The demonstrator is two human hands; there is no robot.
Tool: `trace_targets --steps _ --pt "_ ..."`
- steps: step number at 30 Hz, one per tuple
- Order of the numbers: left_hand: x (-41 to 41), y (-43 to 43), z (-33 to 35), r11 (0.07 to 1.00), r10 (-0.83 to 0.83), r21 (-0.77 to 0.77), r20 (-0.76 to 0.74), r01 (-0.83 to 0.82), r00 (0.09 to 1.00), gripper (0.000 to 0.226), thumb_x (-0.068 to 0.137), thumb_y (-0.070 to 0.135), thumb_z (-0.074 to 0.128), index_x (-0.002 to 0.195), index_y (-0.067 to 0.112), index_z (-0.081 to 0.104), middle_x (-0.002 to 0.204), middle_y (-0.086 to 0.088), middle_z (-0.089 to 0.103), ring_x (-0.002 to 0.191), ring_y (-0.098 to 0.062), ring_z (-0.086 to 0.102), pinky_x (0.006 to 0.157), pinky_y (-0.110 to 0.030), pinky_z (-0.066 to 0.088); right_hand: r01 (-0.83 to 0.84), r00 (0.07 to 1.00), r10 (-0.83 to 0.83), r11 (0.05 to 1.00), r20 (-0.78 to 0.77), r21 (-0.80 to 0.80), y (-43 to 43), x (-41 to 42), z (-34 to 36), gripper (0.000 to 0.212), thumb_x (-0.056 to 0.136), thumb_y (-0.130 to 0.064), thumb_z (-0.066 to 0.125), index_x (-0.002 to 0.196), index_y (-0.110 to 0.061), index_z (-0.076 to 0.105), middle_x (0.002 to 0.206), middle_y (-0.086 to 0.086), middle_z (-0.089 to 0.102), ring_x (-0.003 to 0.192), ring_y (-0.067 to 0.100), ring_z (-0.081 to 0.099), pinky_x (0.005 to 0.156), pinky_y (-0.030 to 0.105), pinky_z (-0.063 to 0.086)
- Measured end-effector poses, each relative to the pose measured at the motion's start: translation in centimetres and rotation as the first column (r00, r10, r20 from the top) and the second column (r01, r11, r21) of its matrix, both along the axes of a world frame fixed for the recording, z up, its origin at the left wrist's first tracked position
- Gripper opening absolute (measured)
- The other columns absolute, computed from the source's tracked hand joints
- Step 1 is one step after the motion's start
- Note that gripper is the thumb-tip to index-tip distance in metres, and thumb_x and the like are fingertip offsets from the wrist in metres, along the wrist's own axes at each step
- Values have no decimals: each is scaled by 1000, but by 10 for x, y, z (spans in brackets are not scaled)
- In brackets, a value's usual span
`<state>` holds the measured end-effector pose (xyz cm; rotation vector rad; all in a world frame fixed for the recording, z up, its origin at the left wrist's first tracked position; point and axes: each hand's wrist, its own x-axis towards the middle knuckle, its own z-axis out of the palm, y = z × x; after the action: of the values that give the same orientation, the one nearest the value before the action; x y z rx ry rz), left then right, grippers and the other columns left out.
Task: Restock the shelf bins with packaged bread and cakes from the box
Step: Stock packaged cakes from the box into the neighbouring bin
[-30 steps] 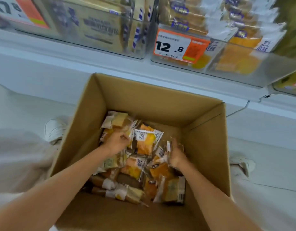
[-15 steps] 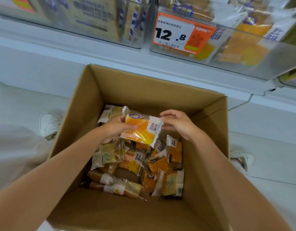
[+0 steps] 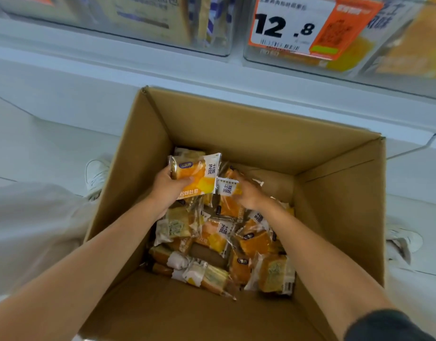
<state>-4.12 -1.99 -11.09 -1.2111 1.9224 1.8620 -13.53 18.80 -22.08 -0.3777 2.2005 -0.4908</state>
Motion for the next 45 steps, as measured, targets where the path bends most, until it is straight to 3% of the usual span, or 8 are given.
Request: trace_targets --steps 5,13,17,21,29,32,39,45 --pt "5 -1 -5 999 -38 -4 30 38 999 25 88 12 72 108 21 59 97 4 67 87 -11 64 69 -24 51 -163 982 176 974 -72 156 -9 6 -5 58 91 -33 66 144 -21 47 152 9 39 137 30 38 112 38 34" --pt "6 4 10 997 -66 -45 8 67 998 31 88 16 73 116 17 59 111 -4 67 100 -21 65 86 -34 51 161 987 -160 956 27 -246 31 -8 122 28 87 -13 72 113 -15 61 109 1 68 98 16 65 84 36 54" --pt "6 10 36 989 -146 26 -20 147 989 98 59 89 60 131 24 57 127 -3 65 116 -24 61 102 -48 46 384 923 -328 789 199 -479 35 0 187 27 87 -10 71 112 -19 63 107 1 71 96 13 69 83 28 56" --pt "4 41 84 939 -305 129 -118 319 945 99 55 91 62 131 26 56 126 0 67 114 -20 63 104 -48 44 471 874 -463 732 148 -492 32 18 216 33 90 -17 69 121 -12 60 114 6 69 104 19 66 93 36 54" --pt "-24 86 208 829 -544 -376 -372 413 752 27 90 42 66 112 27 59 91 8 68 78 -5 64 65 -20 45 -184 711 84 980 -698 -71 65 19 357 107 82 -40 75 156 -27 -1 164 1 7 151 18 2 122 41 -1" --pt "-46 111 263 753 -650 -530 -514 389 559 24 90 30 70 109 37 58 85 11 62 72 5 59 67 -18 46 -216 597 157 976 -787 30 82 1 415 102 75 -44 78 155 -26 17 132 0 53 132 24 43 116 48 21" --pt "-127 161 344 710 -705 -621 -626 333 334 38 81 40 76 112 24 61 95 3 66 79 -3 60 70 -19 47 -140 314 125 987 -941 85 139 -63 498 70 72 -38 79 134 -23 52 116 8 56 110 29 53 91 45 45" --pt "-191 171 321 511 -860 -641 -365 573 358 29 85 40 74 103 22 59 92 4 64 83 -11 64 72 -18 52 -76 461 297 952 -836 297 145 -107 482 55 78 -35 73 128 -23 53 113 6 54 108 28 55 87 42 48"
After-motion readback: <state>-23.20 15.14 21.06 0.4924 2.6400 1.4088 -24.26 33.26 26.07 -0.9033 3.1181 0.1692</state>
